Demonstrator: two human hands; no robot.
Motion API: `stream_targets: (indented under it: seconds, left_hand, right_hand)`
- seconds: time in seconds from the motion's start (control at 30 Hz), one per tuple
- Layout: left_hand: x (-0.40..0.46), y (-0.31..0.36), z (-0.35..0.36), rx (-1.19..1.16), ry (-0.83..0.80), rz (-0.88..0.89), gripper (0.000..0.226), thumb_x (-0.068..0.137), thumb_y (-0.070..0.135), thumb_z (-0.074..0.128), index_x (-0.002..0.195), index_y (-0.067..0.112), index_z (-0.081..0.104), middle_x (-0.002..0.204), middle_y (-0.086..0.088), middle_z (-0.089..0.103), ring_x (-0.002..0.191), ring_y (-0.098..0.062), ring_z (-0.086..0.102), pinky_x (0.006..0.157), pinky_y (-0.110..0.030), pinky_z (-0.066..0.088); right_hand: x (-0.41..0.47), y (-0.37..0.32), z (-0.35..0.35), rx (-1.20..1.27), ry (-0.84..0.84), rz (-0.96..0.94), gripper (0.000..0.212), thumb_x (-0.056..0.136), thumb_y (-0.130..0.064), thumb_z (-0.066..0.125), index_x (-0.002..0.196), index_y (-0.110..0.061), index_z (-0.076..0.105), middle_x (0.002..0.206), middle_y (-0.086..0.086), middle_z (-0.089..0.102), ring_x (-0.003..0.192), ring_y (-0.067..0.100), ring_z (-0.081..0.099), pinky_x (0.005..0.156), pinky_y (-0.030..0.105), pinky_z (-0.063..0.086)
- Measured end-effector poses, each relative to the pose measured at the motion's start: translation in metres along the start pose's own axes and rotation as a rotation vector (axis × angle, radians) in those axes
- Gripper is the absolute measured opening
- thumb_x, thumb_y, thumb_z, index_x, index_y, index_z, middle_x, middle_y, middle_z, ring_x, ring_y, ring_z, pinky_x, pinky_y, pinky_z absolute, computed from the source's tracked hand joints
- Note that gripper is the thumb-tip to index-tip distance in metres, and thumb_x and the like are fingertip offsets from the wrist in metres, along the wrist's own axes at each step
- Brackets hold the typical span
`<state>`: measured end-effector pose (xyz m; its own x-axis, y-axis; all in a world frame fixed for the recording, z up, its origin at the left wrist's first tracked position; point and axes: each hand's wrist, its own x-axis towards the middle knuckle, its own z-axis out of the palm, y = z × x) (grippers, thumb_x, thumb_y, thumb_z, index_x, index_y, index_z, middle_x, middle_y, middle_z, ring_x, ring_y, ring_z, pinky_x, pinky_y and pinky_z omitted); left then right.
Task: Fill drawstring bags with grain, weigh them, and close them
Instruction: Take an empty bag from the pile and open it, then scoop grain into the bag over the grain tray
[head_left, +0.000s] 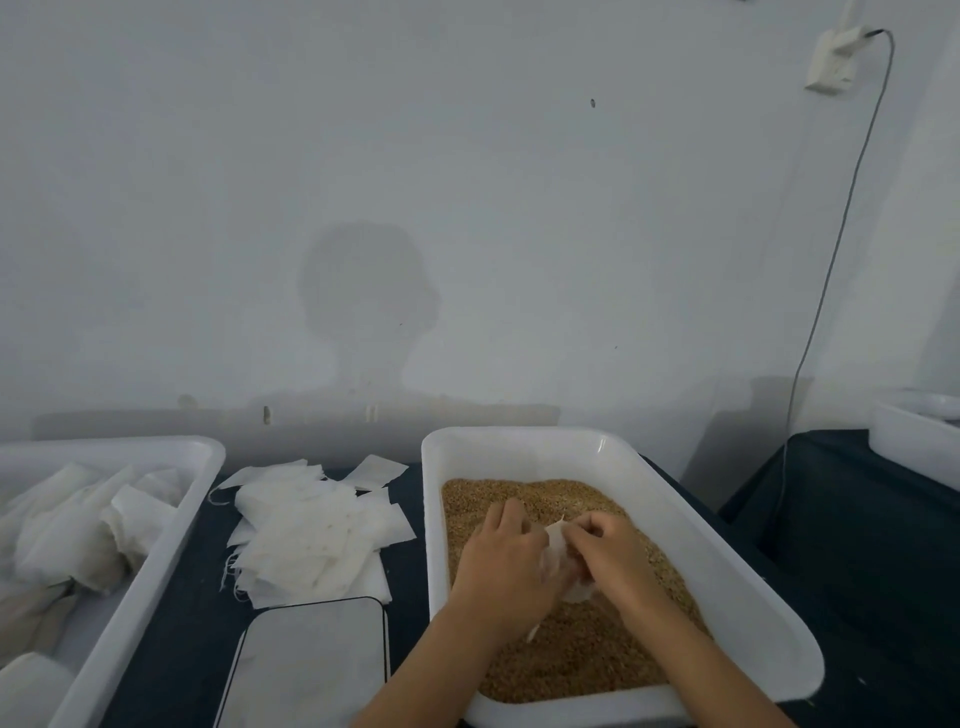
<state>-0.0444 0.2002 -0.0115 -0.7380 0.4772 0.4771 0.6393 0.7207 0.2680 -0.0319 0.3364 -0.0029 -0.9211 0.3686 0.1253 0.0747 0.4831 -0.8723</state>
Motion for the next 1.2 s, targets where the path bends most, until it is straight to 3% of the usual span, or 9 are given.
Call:
stream_targets:
  seconds: [0.07,0.17,0.3,0.37,0.43,0.63,0.93,1.07,1.2]
  left_hand:
    - [0.0,0.0,-0.001,-0.028,0.075,-0.004,0.023,0.091,0.031,0.044,0.092,0.012,0.058,0.111,0.002,0.038,0.1,-0.011,0.032,0.095,-0.022,0.037]
    - [0.001,-0.001,-0.004,-0.067,0.188,-0.003,0.018,0.09,0.021,0.046,0.092,0.012,0.061,0.116,0.006,0.039,0.102,-0.007,0.031,0.094,-0.017,0.031]
    - [0.001,0.001,-0.006,-0.052,0.167,-0.026,0.021,0.092,0.019,0.042,0.102,0.012,0.059,0.113,0.005,0.049,0.097,-0.007,0.033,0.093,-0.022,0.037]
    - [0.001,0.001,-0.008,-0.059,0.166,-0.086,0.021,0.094,0.021,0.041,0.106,0.013,0.057,0.11,0.004,0.055,0.097,-0.009,0.039,0.085,-0.019,0.037]
    - [0.001,0.001,-0.01,-0.107,0.181,-0.157,0.018,0.097,0.023,0.04,0.107,0.015,0.053,0.104,0.004,0.057,0.09,-0.008,0.039,0.075,-0.016,0.031]
    - [0.0,-0.001,-0.016,-0.158,0.281,-0.245,0.023,0.1,0.018,0.035,0.121,0.014,0.044,0.11,0.002,0.054,0.1,-0.013,0.042,0.083,-0.022,0.036]
    - [0.002,-0.005,-0.012,-0.09,0.311,-0.264,0.025,0.098,0.014,0.04,0.12,0.021,0.048,0.11,0.003,0.05,0.099,-0.014,0.038,0.084,-0.024,0.034]
    - [0.001,-0.004,-0.014,-0.132,0.304,-0.252,0.024,0.098,0.012,0.041,0.119,0.018,0.051,0.11,-0.001,0.051,0.099,-0.017,0.041,0.079,-0.026,0.038]
    - [0.006,-0.008,-0.014,-0.139,0.249,-0.229,0.023,0.101,0.017,0.037,0.121,0.018,0.049,0.112,0.0,0.046,0.099,-0.013,0.041,0.07,-0.022,0.037]
  right_hand:
    - [0.0,0.002,-0.001,-0.044,0.027,0.033,0.03,0.098,-0.019,0.046,0.072,-0.008,0.058,0.061,0.004,0.058,0.051,0.014,0.052,0.051,0.027,0.044]
    - [0.0,0.009,-0.01,-0.58,0.05,-0.003,0.024,0.1,-0.033,0.038,0.092,-0.014,0.051,0.081,-0.001,0.058,0.069,0.013,0.055,0.069,0.03,0.05]
    - [-0.001,0.015,-0.012,-0.882,-0.202,0.15,0.036,0.093,-0.038,0.053,0.117,-0.011,0.05,0.12,0.007,0.059,0.109,0.024,0.057,0.097,0.04,0.046]
    - [-0.002,0.014,-0.011,-0.983,-0.23,0.132,0.014,0.095,-0.027,0.05,0.102,-0.017,0.055,0.123,0.005,0.058,0.113,0.024,0.055,0.097,0.037,0.045]
    - [-0.002,0.012,-0.011,-1.059,-0.218,0.089,0.016,0.096,-0.021,0.045,0.083,-0.021,0.054,0.113,0.001,0.063,0.105,0.019,0.058,0.093,0.032,0.045]
    - [0.007,0.006,-0.03,-1.043,-0.198,-0.163,0.033,0.09,0.001,0.037,0.114,-0.021,0.038,0.077,-0.008,0.045,0.083,0.015,0.048,0.091,0.036,0.037]
    - [0.017,0.004,-0.052,-1.148,-0.462,-0.694,0.009,0.095,-0.028,0.047,0.087,-0.032,0.049,0.077,-0.012,0.056,0.078,0.008,0.049,0.09,0.026,0.024]
    - [0.003,0.007,-0.038,-0.977,-0.611,-0.612,0.029,0.094,-0.01,0.048,0.113,-0.03,0.056,0.113,-0.011,0.063,0.106,0.003,0.055,0.103,0.023,0.029]
    - [-0.002,0.005,-0.046,-0.809,-0.751,-0.414,0.037,0.092,-0.001,0.047,0.117,-0.027,0.056,0.121,-0.01,0.058,0.107,-0.001,0.053,0.095,0.019,0.044]
